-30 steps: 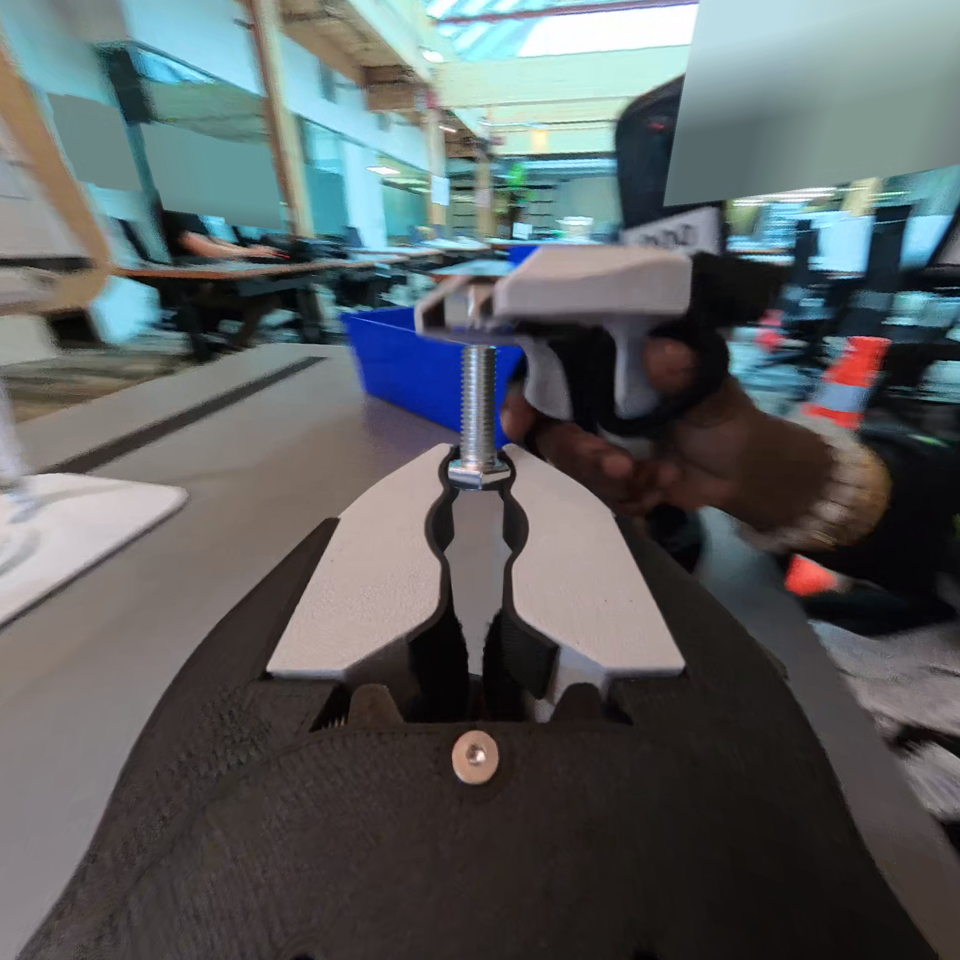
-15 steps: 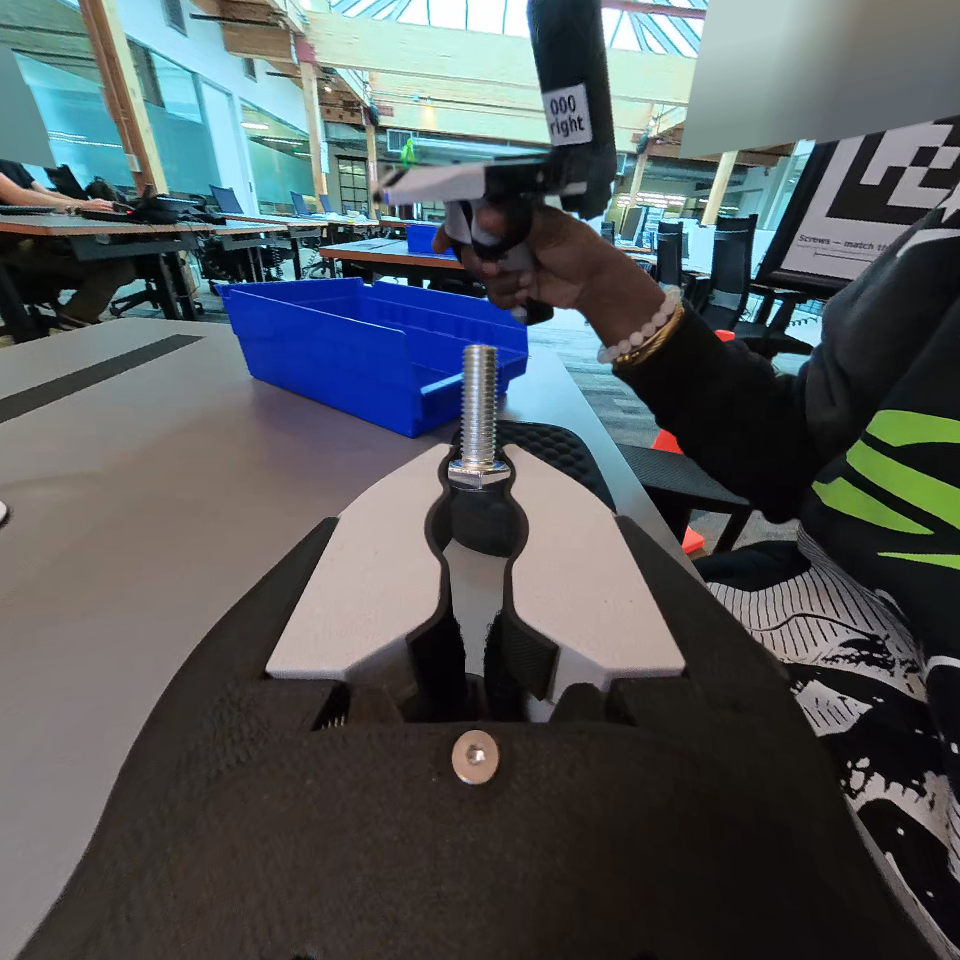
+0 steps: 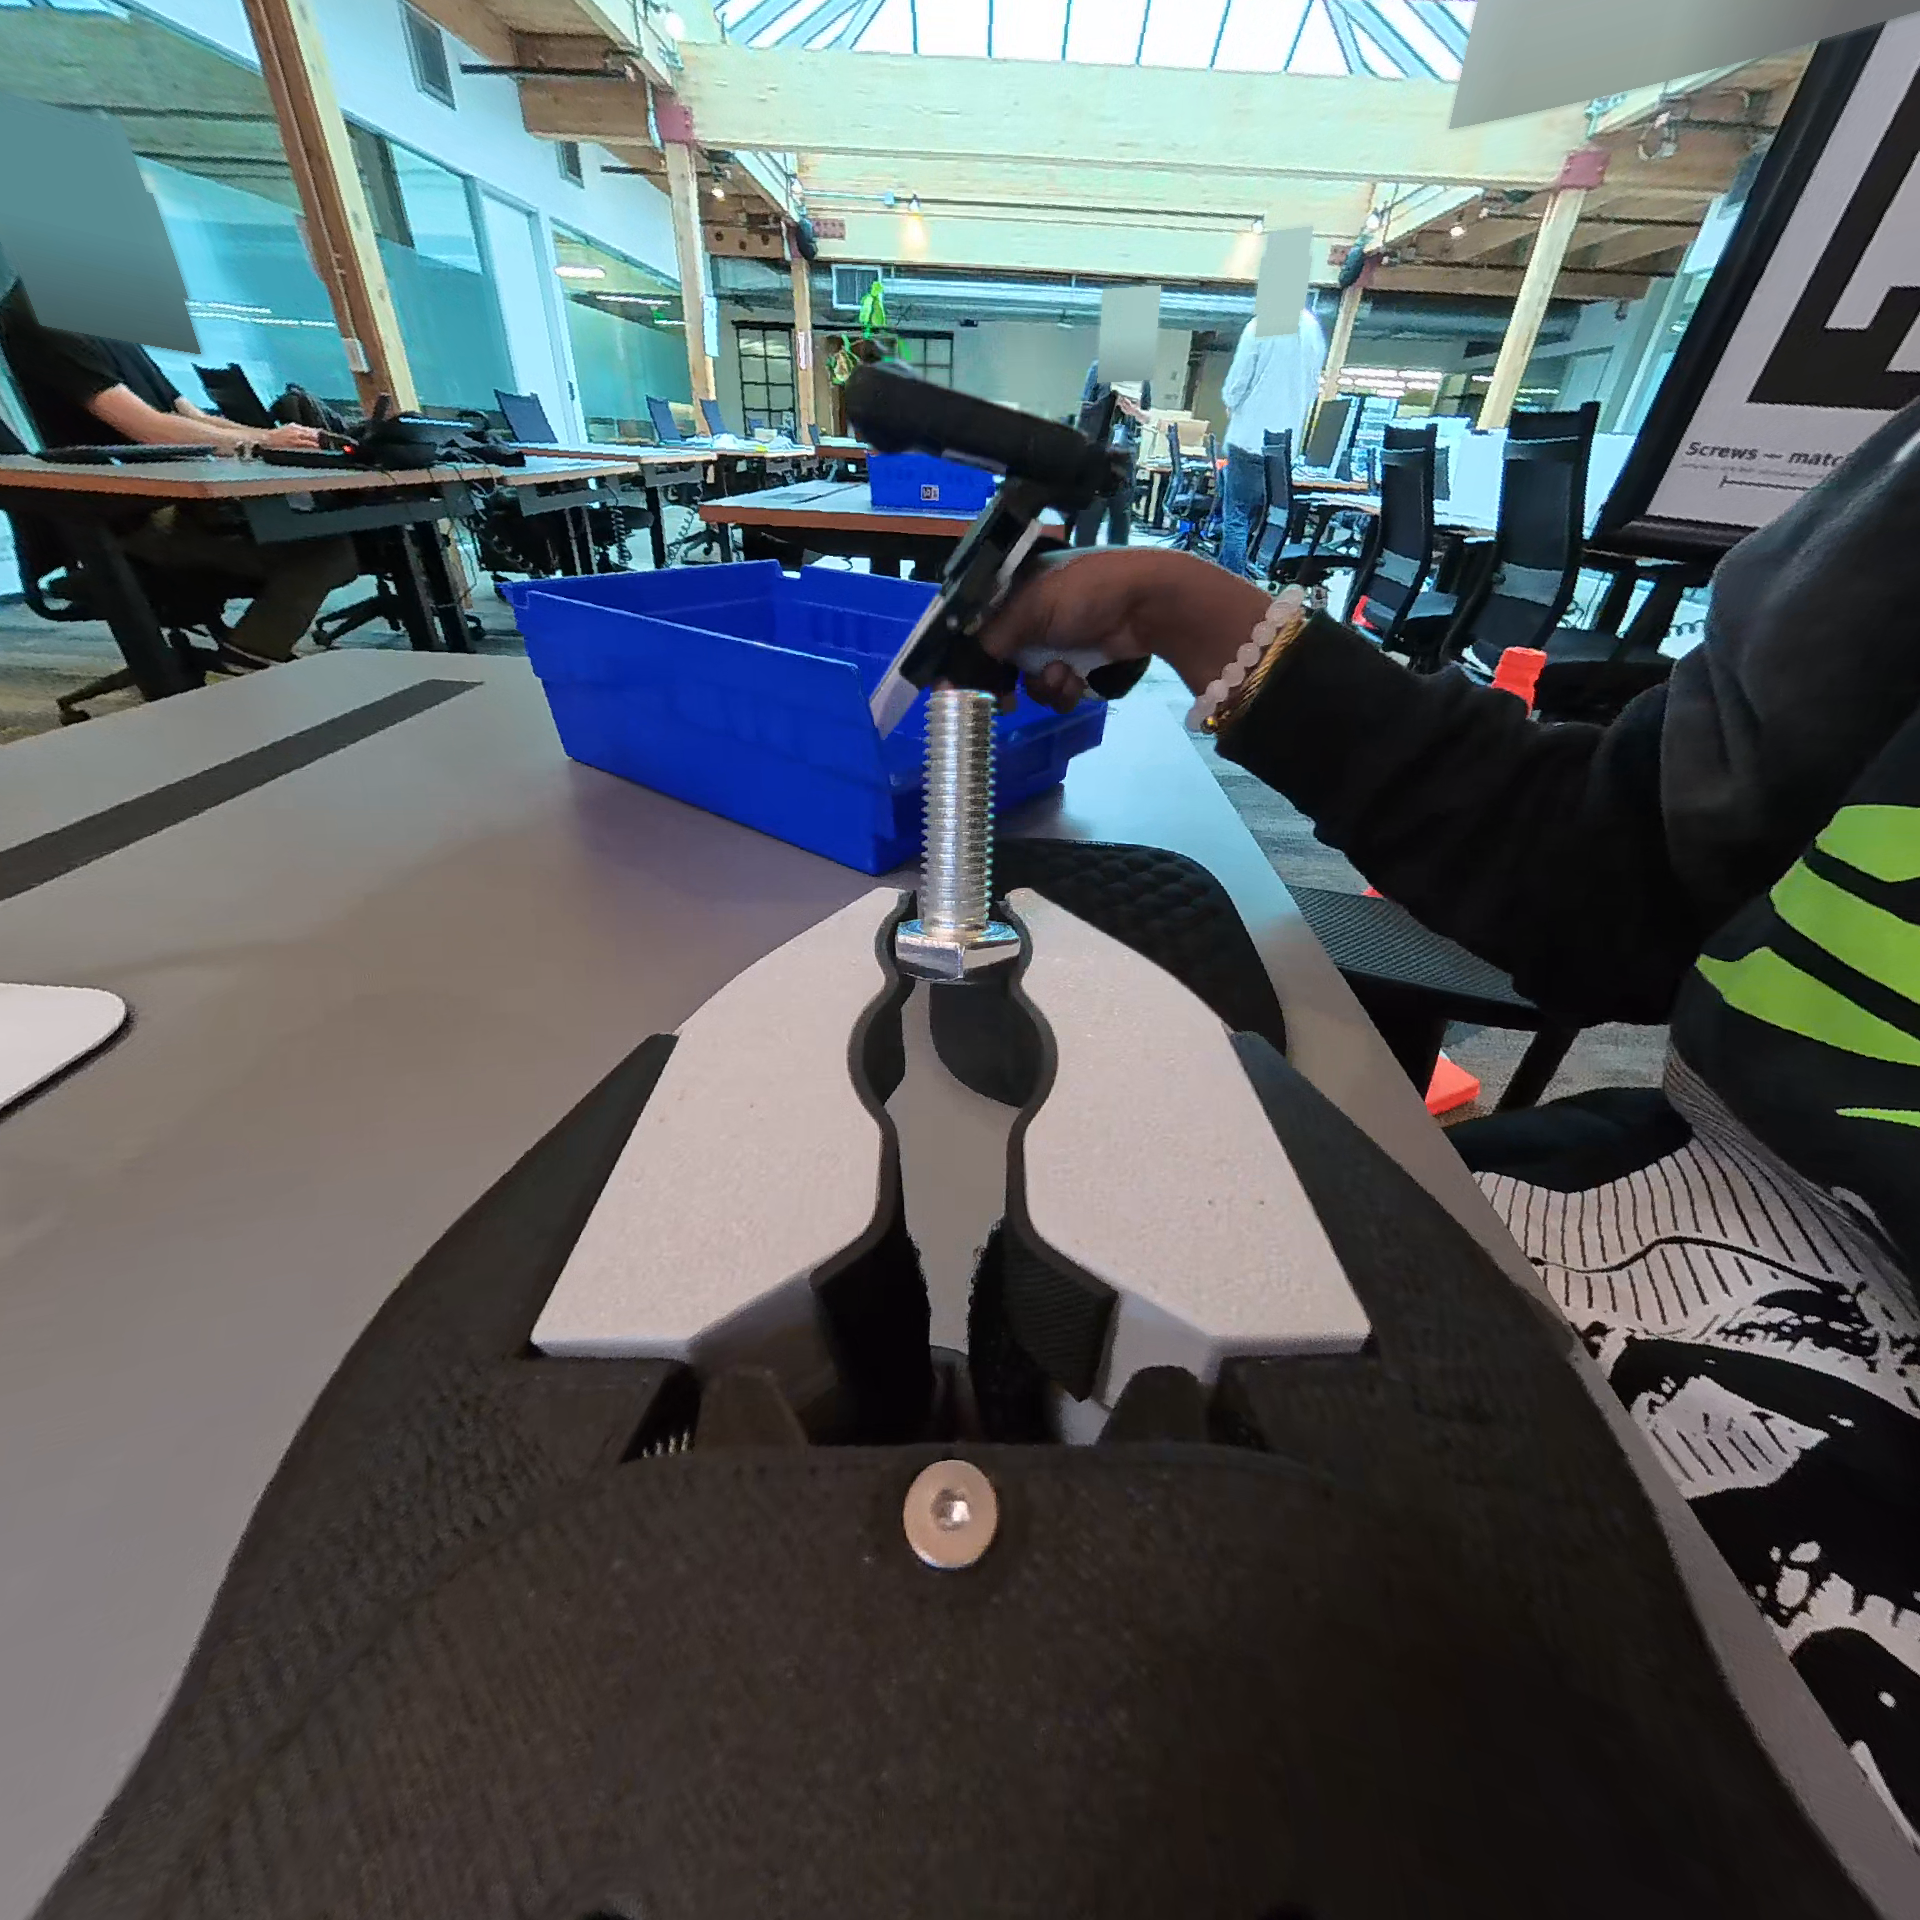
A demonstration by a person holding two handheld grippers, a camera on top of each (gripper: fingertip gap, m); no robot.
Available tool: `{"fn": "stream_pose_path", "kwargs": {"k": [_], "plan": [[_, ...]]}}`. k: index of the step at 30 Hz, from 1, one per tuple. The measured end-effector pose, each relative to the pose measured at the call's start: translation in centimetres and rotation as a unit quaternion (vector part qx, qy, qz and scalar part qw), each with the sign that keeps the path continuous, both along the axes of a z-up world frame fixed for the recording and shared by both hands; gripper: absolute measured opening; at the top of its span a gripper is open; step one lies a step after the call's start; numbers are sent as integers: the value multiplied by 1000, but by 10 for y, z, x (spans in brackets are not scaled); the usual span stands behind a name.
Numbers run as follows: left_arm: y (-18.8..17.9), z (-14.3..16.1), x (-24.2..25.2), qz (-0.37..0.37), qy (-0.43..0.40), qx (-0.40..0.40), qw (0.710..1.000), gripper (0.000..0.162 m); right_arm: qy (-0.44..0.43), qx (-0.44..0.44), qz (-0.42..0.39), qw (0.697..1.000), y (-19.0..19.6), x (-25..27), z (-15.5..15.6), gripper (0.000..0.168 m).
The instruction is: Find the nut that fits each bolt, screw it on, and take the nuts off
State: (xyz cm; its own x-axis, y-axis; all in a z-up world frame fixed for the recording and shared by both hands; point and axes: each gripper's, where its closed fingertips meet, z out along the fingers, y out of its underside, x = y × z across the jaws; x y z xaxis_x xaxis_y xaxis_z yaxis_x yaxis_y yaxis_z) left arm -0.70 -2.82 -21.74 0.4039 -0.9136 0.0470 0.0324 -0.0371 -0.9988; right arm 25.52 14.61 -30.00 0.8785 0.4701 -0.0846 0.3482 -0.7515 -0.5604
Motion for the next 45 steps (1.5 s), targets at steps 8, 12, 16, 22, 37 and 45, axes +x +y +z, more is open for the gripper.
{"fn": "stream_pose_path", "kwargs": {"k": [8,12,16,22,37,45], "plan": [[2,-3,0,2,5,-8,1000,15,-41,-62,3,997,-10,6,-21,29],[3,-5,0,3,4,-16,1000,15,-46,-21,-8,999,-8,6,-4,45],[5,-3,-2,6,-5,-21,1000,15,-16,116,-13,993,-6,-14,50,48],[10,-2,-7,18,-23,-37,999,15,179,249,160,938,-69,-133,134,37],[7,-1,-5,15,-7,-21,1000,15,315,185,425,828,-175,-308,112,10],[15,-6,-7,31,-6,-48,998,45,277,256,354,856,-140,-265,130,10]]}}
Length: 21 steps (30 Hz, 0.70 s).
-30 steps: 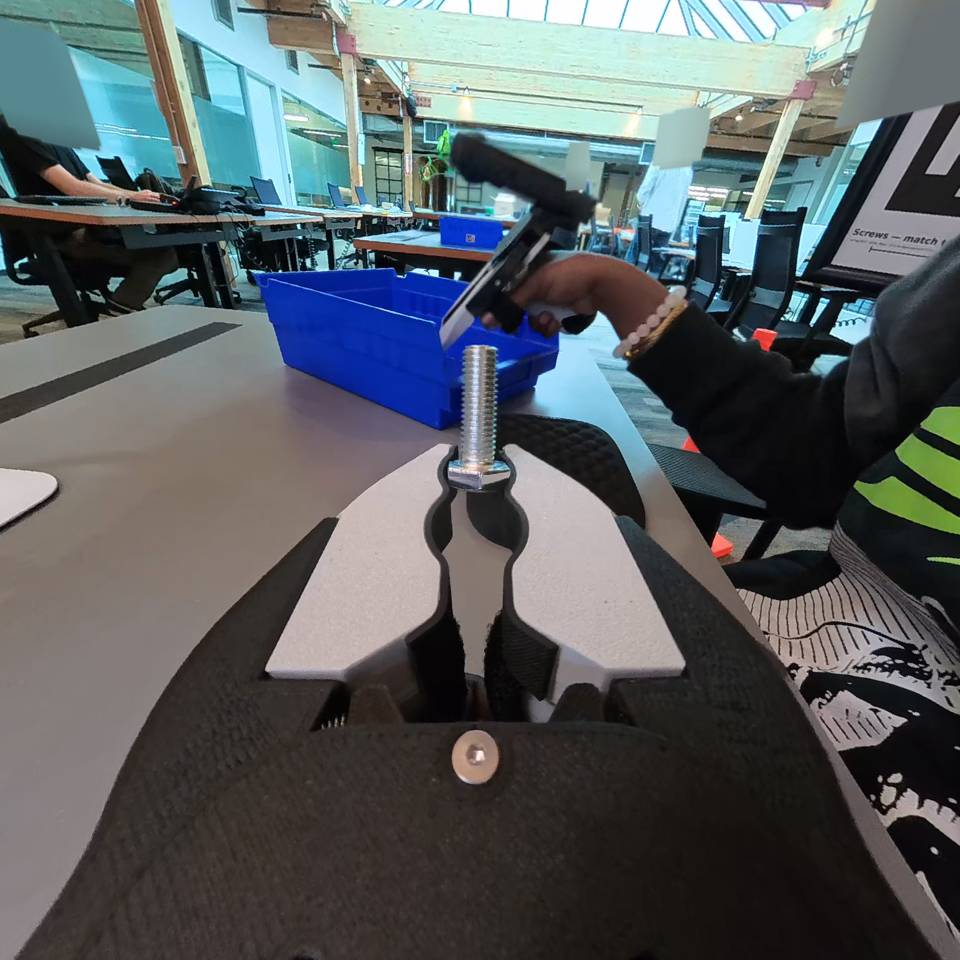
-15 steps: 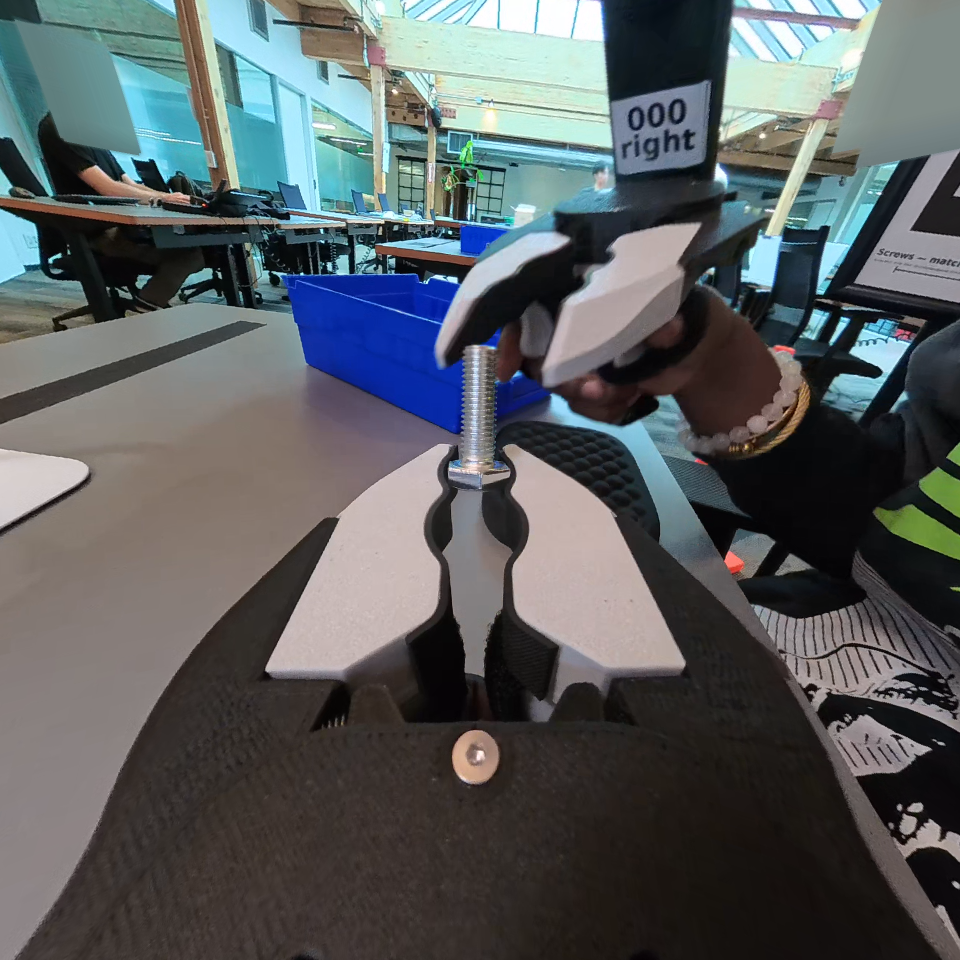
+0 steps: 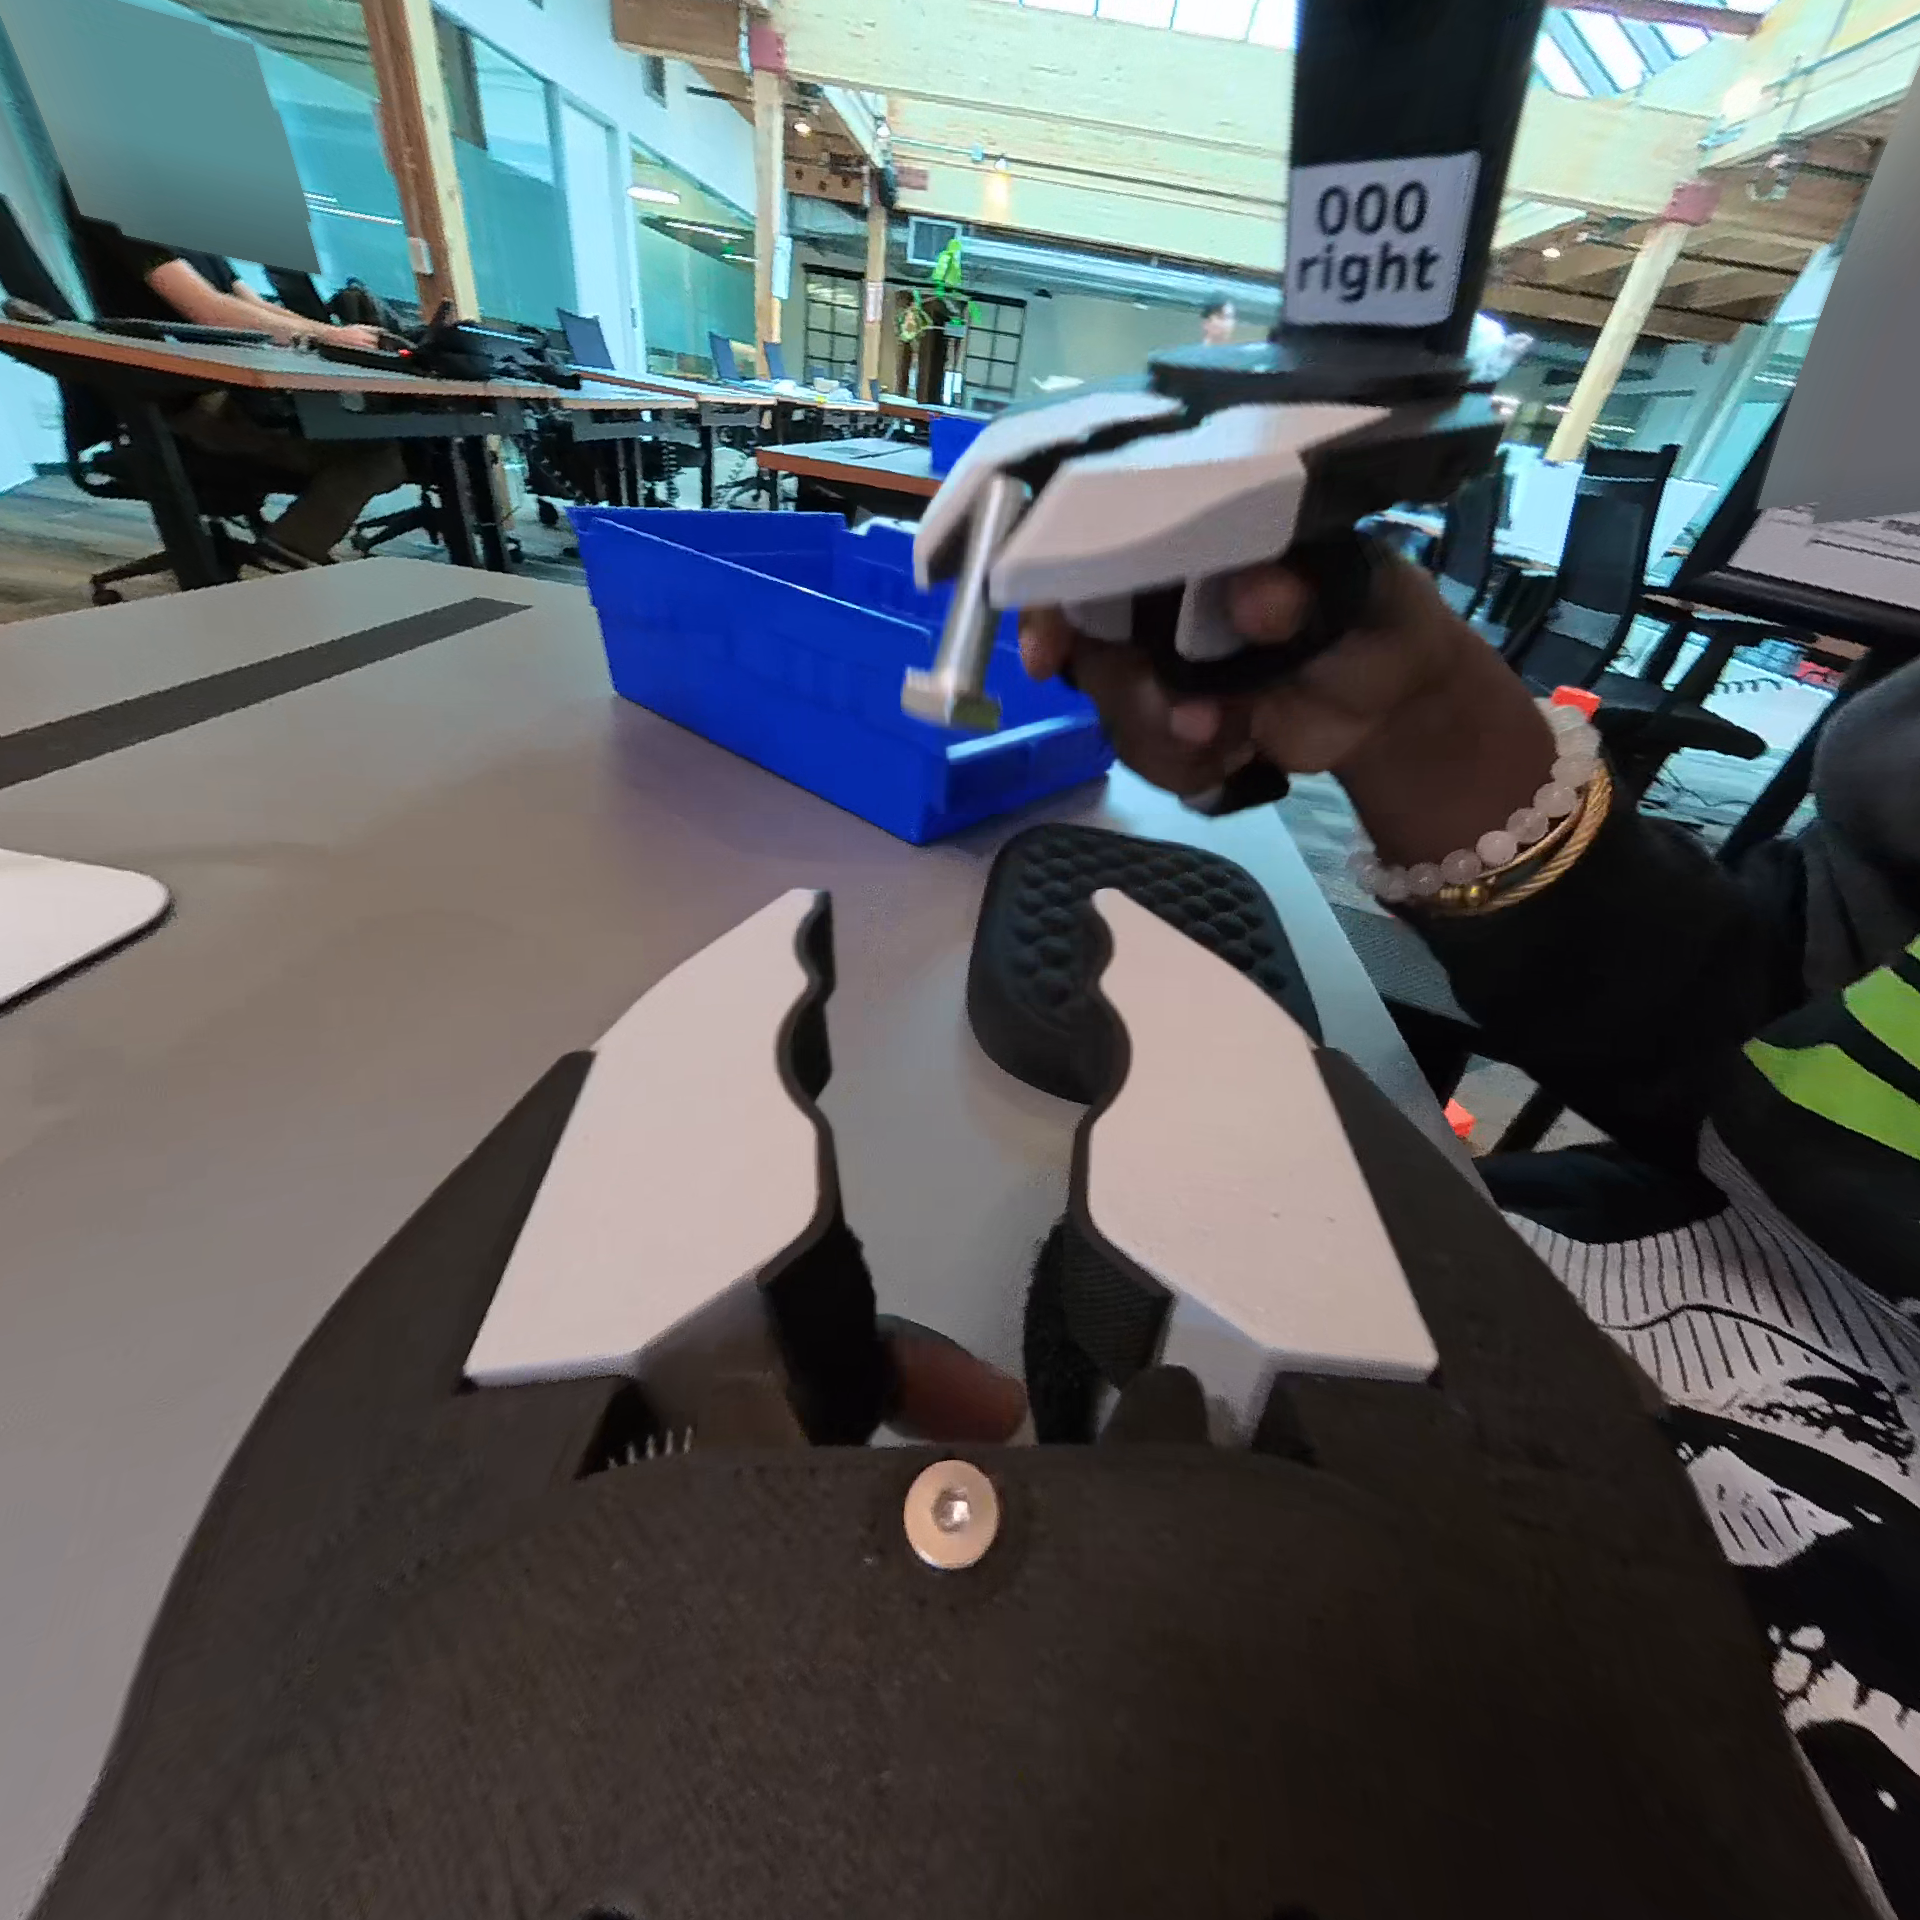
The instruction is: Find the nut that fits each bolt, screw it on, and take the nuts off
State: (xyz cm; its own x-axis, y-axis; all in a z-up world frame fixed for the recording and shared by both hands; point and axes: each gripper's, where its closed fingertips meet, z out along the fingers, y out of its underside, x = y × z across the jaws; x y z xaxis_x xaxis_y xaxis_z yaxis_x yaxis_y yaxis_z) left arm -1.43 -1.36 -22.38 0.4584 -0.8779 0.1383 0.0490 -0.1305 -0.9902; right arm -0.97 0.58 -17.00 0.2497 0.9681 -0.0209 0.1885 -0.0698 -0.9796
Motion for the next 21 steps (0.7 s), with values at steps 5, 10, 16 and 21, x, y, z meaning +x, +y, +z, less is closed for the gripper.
{"fn": "stream_pose_path", "kwargs": {"k": [5,10,16,21], "plan": [[9,0,-5,31,-4,-2,999,65,-45,60,-224,972,86,102,22,10],[8,-2,-3,33,9,9,999,68,-77,20,-393,916,164,216,12,10],[5,-1,-1,26,13,28,999,58,-105,-70,-480,868,218,283,-36,10],[4,-4,1,21,24,30,999,56,-150,-126,-492,848,231,291,-80,10]]}}
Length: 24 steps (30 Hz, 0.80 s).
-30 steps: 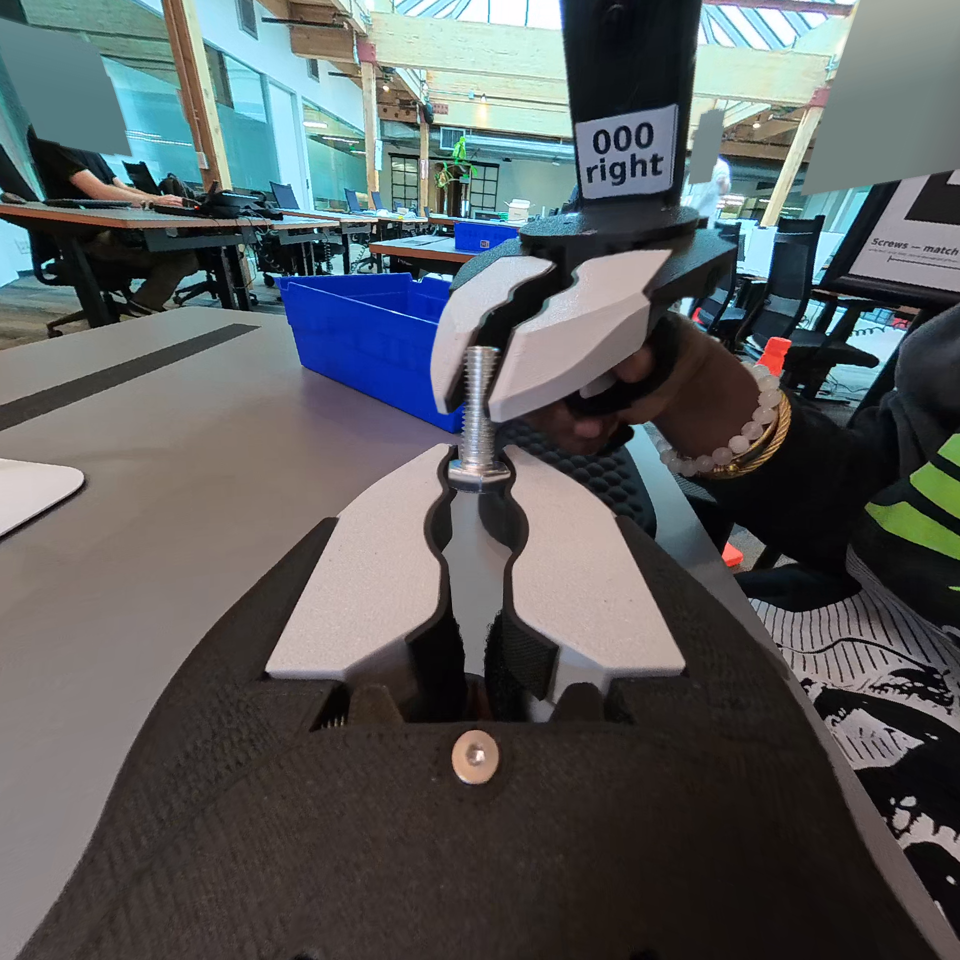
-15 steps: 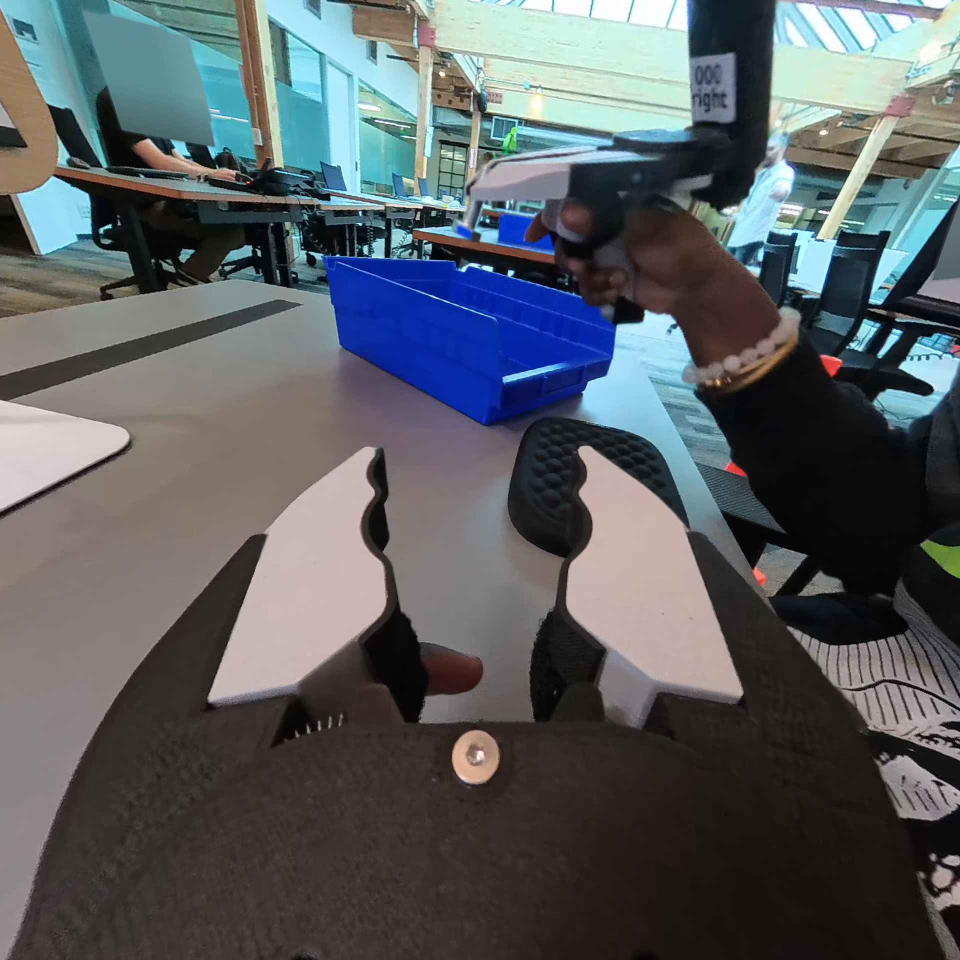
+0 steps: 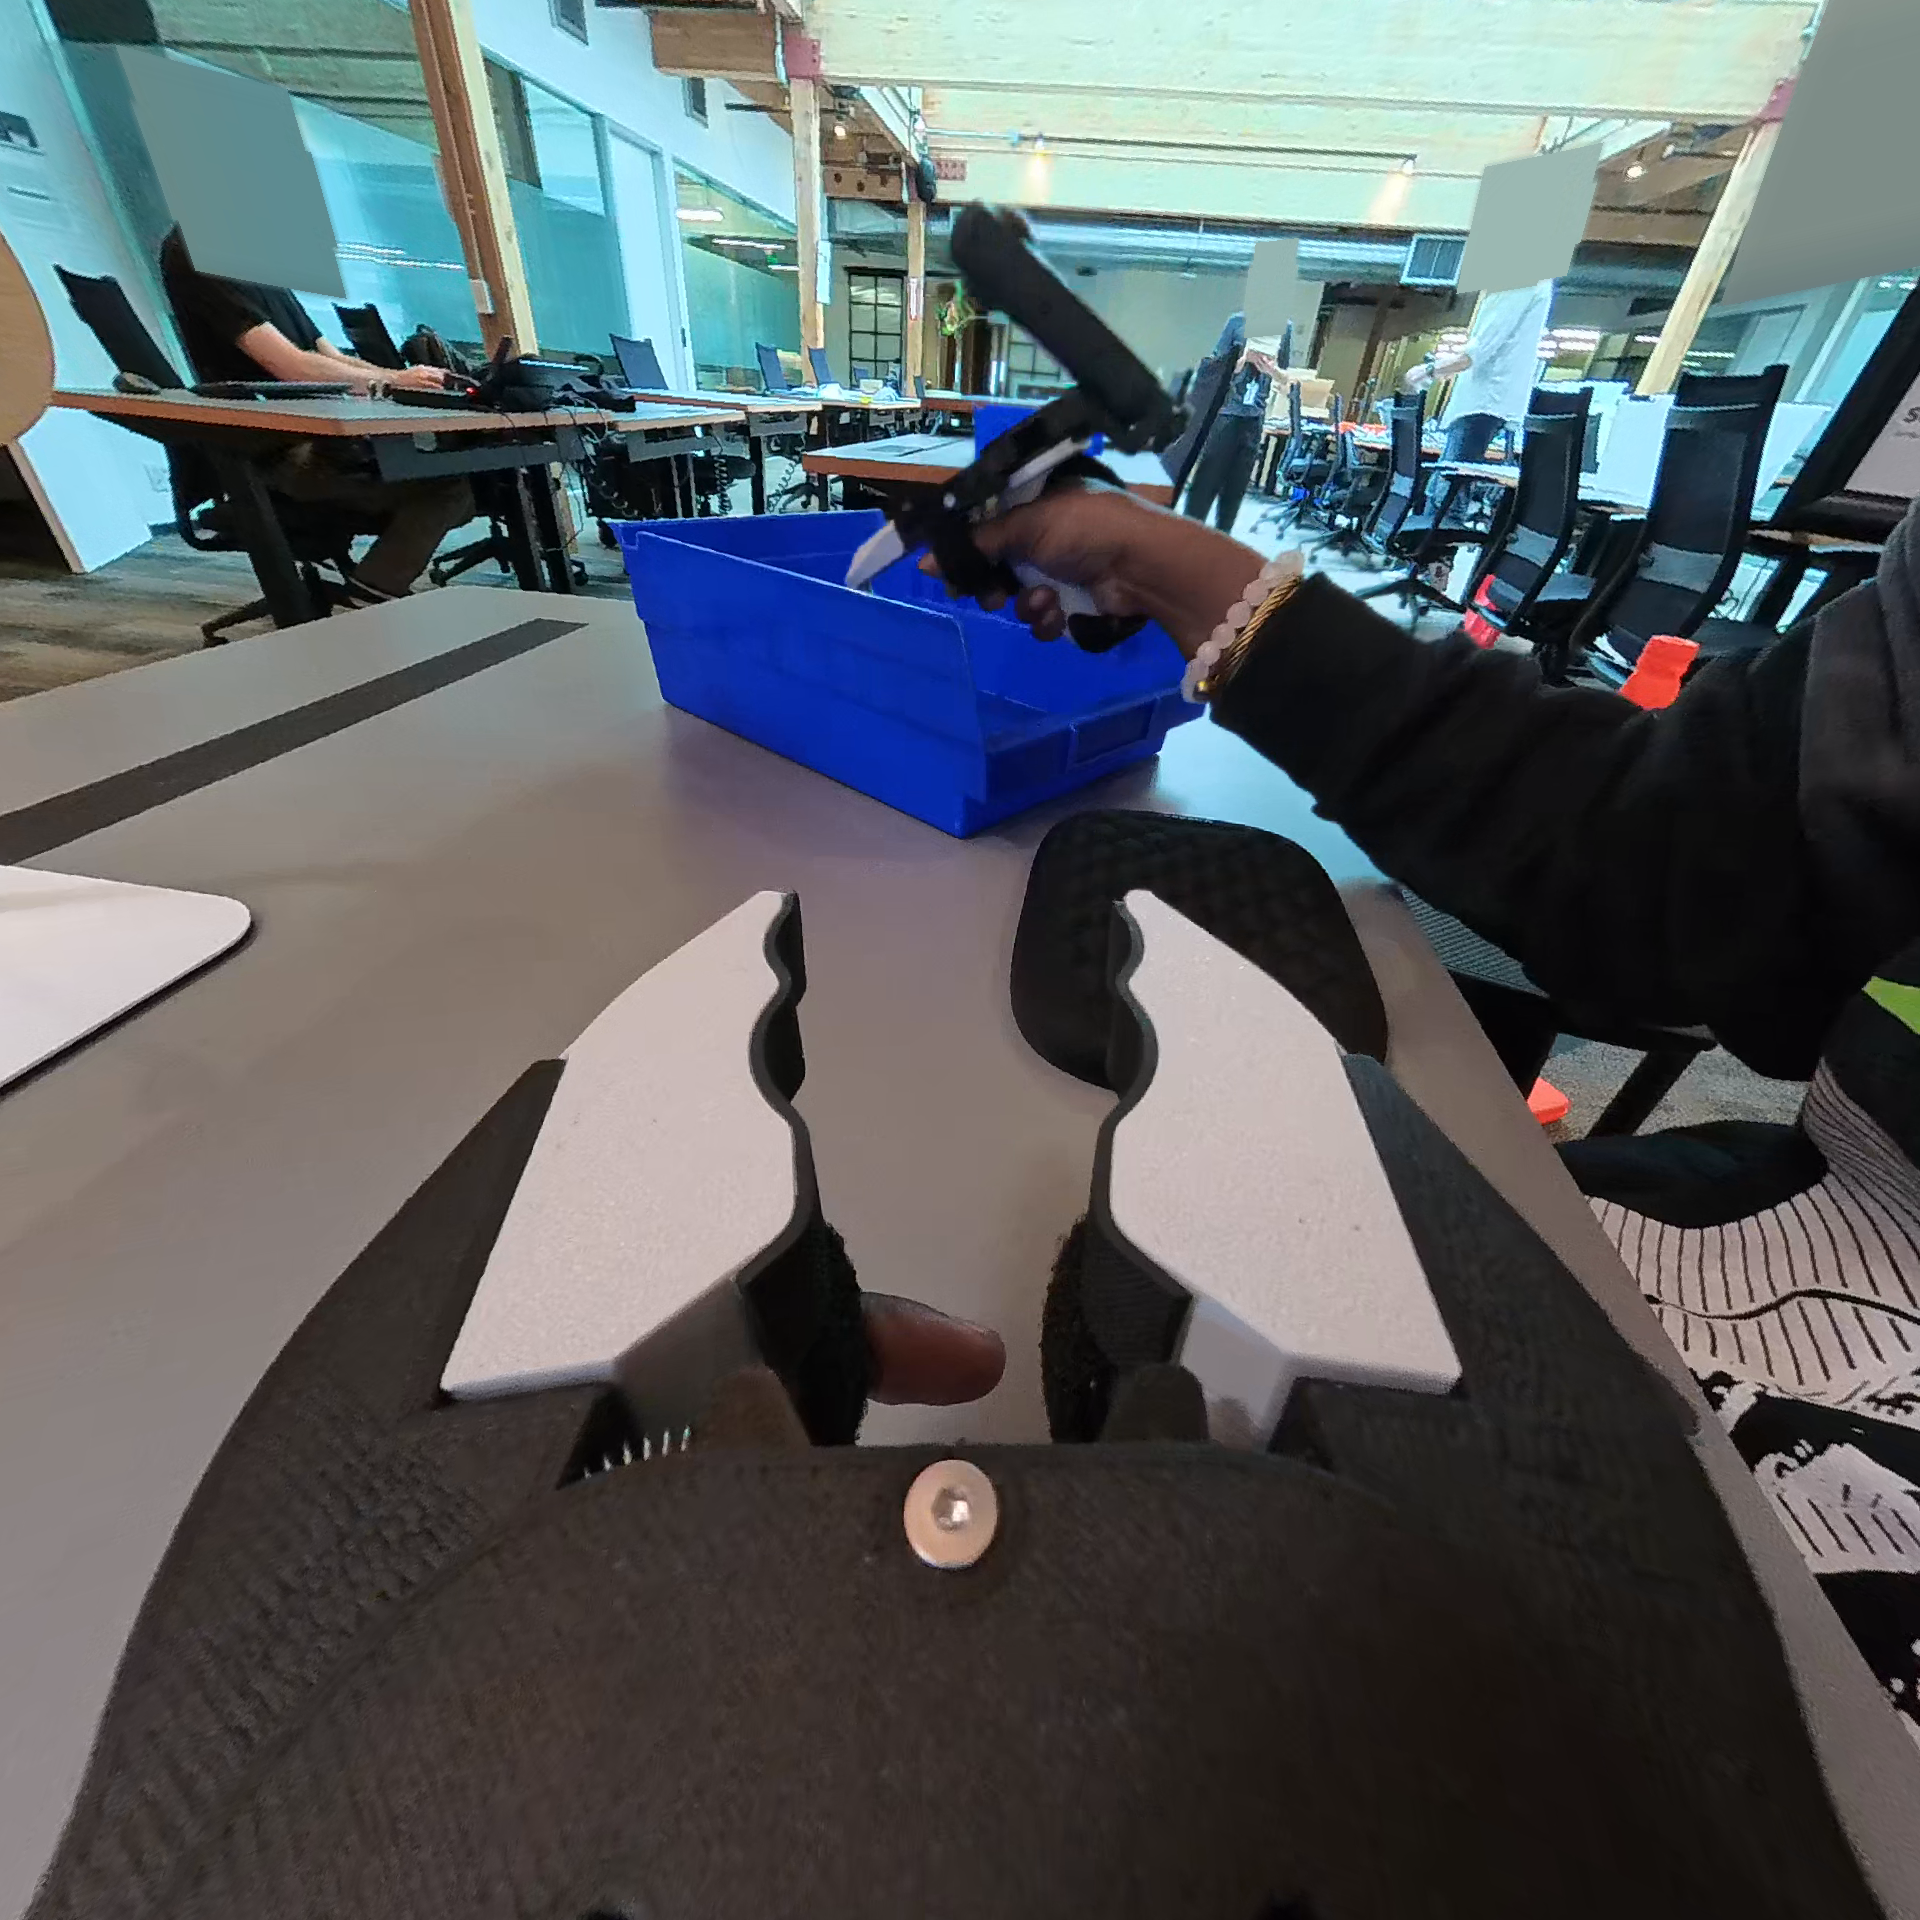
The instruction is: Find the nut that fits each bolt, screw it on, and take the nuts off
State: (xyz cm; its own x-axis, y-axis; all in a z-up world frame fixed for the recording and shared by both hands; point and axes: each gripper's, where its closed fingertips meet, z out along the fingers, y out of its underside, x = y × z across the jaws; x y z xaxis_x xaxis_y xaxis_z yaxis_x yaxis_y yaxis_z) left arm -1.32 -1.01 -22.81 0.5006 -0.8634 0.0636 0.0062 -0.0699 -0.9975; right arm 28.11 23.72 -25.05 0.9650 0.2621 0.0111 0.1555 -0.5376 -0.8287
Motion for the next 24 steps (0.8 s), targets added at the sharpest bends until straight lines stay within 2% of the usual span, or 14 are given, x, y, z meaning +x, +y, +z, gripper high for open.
{"fn": "stream_pose_path", "kwargs": {"k": [10,14,17,19,22,24], "plan": [[0,0,0,0,4,2,1000,55,4,-53,-6,999,2,4,-38,10],[0,-1,0,1,11,3,1000,55,17,-51,-10,998,-1,5,-34,21],[0,-2,1,0,11,2,1000,55,39,16,-2,999,-9,-9,3,30],[0,-3,0,1,14,0,1000,55,84,89,61,991,-26,-45,45,37],[1,-5,0,2,20,-4,1000,55,157,195,215,944,-78,-120,103,43],[1,-6,0,3,26,-3,1000,55,196,228,329,895,-124,-170,120,44]]}}
